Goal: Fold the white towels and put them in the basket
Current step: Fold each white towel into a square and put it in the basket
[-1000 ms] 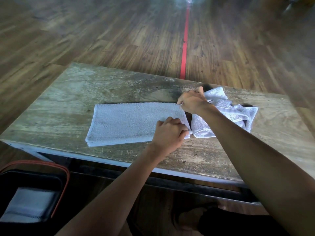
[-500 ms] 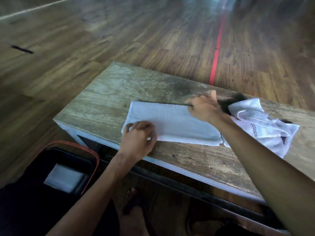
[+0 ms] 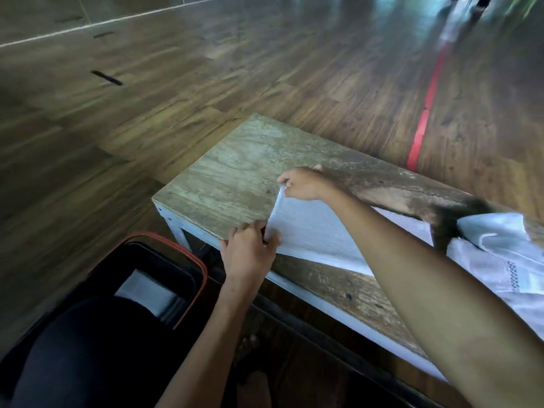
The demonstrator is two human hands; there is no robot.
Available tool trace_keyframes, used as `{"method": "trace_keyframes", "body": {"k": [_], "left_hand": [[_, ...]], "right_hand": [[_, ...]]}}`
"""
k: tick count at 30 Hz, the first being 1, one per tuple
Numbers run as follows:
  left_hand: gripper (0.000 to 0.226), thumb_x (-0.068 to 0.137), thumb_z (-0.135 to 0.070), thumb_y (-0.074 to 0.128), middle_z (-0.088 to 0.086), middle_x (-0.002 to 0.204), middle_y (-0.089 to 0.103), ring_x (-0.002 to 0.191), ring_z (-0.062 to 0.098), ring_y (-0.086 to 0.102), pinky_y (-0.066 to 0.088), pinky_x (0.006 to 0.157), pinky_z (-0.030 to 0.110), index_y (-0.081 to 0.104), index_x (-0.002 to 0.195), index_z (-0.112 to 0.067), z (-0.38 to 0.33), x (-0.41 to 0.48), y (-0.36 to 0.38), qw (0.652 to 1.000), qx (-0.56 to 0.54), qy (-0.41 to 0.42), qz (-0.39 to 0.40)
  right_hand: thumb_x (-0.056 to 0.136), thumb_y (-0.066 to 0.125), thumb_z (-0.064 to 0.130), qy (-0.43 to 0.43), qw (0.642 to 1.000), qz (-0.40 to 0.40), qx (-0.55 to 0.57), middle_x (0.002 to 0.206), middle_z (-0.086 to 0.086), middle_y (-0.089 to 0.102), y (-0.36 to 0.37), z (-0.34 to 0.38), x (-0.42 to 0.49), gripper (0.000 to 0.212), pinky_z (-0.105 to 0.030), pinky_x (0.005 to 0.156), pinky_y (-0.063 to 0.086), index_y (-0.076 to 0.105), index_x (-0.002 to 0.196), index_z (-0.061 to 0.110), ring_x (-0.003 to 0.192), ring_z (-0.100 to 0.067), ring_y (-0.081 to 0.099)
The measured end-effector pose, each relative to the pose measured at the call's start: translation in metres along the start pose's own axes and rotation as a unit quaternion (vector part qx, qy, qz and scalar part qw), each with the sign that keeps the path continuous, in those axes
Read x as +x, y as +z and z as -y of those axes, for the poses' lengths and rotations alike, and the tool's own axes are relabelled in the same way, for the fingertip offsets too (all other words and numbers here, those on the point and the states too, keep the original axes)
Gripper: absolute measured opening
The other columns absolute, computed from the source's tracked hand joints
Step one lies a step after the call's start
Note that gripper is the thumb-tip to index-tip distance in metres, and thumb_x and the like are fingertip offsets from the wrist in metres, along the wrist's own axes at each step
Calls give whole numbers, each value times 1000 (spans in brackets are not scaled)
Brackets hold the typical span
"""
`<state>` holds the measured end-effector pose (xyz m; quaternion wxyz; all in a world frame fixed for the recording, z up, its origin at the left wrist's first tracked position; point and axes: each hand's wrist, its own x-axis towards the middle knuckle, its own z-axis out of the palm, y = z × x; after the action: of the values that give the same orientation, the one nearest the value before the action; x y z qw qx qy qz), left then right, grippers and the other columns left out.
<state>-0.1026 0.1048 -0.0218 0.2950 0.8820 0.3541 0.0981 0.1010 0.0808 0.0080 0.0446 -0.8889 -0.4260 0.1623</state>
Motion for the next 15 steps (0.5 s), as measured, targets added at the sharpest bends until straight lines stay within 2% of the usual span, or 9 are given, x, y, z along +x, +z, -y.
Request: {"method": "trace_keyframes", "body": {"k": [3, 5, 7, 9, 11, 13, 15], "left_hand": [[40, 89, -48, 51, 2, 117, 57, 117, 25, 44, 32, 95, 43, 54, 122, -27, -2, 0, -1, 1000, 12, -14, 25], [51, 90, -53, 48, 4, 126, 46, 122, 25, 37, 30, 98, 42, 45, 133, -27, -3, -1, -1, 999, 31, -25, 36], [53, 90, -57, 45, 3, 126, 37, 121, 25, 30, 27, 98, 42, 41, 136, -30, -2, -1, 0, 998, 30, -35, 51], [44, 90, -56, 46, 0, 120, 33, 118, 24, 28, 24, 97, 42, 48, 128, -34, -2, -2, 1, 997, 1, -45, 60], [29, 89, -53, 50, -3, 113, 31, 116, 22, 27, 21, 96, 41, 57, 105, -30, -3, -2, 0, 996, -34, -58, 53], [25, 89, -52, 52, -4, 111, 30, 114, 20, 28, 20, 95, 41, 57, 90, -27, -3, -3, -2, 995, -48, -71, 53], [24, 89, -49, 52, -4, 111, 36, 113, 20, 30, 22, 95, 44, 57, 85, -27, -1, 0, -7, 994, -62, -74, 49]], "right_hand": [[87, 60, 23, -2, 999, 52, -11, 124, -5, 63, -11, 6, 3, 31, -48, 106, 13, 63, 115, 10, 116, -24, 54], [88, 61, 24, -9, 997, 75, -11, 113, -7, 67, -20, 7, 3, 27, -53, 110, 11, 67, 109, 9, 105, -24, 58], [89, 59, 24, -18, 996, 90, 8, 99, -4, 66, -29, 8, 1, 24, -54, 112, 16, 69, 106, 10, 93, -22, 58], [88, 59, 25, -31, 995, 84, 33, 104, 3, 66, -39, 8, -3, 15, -50, 109, 30, 70, 98, 25, 100, -19, 58], [88, 60, 26, -38, 995, 75, 61, 103, 6, 64, -48, 10, -9, 16, -39, 98, 44, 70, 100, 28, 101, -17, 59], [90, 60, 26, -41, 994, 68, 71, 100, 7, 60, -55, 11, -15, 19, -33, 91, 43, 69, 106, 24, 99, -15, 56], [89, 62, 28, -44, 994, 53, 83, 93, 12, 59, -60, 10, -19, 15, -35, 93, 36, 68, 102, 26, 95, -12, 54]]}}
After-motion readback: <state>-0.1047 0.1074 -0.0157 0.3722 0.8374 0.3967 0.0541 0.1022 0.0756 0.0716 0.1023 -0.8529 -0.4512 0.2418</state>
